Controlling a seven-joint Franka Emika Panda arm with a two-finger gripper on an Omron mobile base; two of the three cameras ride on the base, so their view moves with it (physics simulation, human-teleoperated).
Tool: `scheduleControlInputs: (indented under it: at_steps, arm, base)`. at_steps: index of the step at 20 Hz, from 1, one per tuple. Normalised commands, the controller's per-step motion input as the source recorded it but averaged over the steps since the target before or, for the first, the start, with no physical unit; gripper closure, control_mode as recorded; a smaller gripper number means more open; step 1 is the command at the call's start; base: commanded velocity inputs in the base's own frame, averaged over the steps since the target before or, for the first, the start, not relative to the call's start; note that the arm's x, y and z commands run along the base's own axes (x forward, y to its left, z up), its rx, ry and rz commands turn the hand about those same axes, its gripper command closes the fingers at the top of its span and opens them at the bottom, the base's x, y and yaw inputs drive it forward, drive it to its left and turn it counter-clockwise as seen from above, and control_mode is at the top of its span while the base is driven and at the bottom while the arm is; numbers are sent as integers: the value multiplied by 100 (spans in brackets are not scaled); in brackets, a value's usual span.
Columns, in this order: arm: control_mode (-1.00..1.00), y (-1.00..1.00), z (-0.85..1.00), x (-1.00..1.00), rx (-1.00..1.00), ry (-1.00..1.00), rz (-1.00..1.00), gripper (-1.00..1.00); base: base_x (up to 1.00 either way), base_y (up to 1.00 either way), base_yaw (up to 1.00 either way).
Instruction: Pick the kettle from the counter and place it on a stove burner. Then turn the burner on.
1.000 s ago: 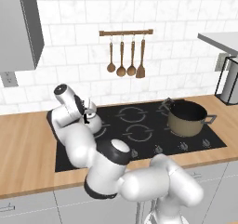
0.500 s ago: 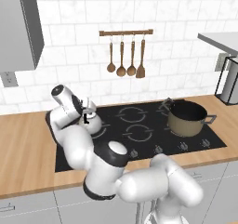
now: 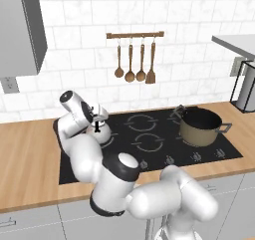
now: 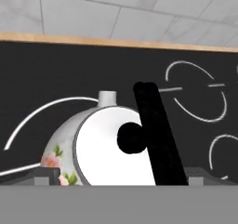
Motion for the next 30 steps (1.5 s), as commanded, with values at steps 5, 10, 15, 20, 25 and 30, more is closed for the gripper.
scheduleControlInputs:
  at_steps: [5,10,15,20,25,30]
  arm:
    - [-100,0,7,0,3,-2,0,-100]
    - [-100,0,27,0,0,-9,0,-100]
    - [-100,0,44,-36,0,-15,0,-100]
    - [-100,5,29,-100,0,-21,8,-100]
    - [-100,-4,8,-100,3,-2,8,-100]
    - [-100,-19,-15,-100,-2,33,10,-100]
  base:
    - [0,0,0]
    - [0,0,0]
    - [0,0,0]
    - [0,0,0]
    - [0,0,0]
    - [0,0,0]
